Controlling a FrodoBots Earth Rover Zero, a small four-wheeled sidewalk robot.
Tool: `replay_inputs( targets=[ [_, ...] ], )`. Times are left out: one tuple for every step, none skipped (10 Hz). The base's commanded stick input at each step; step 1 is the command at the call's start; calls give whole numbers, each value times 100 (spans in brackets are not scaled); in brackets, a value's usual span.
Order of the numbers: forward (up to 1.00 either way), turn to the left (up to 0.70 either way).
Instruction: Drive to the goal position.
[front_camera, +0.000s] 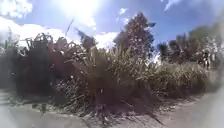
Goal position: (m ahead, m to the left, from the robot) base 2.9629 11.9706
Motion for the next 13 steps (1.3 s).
replay_inputs(
  targets=[
    [30, 75],
    [30, 75],
    [30, 75],
    [30, 75],
    [30, 75],
    [30, 75],
    [30, 75],
    [30, 75],
    [30, 75],
    [30, 75],
    [30, 75],
    [30, 75],
    [30, 75]
  ],
)
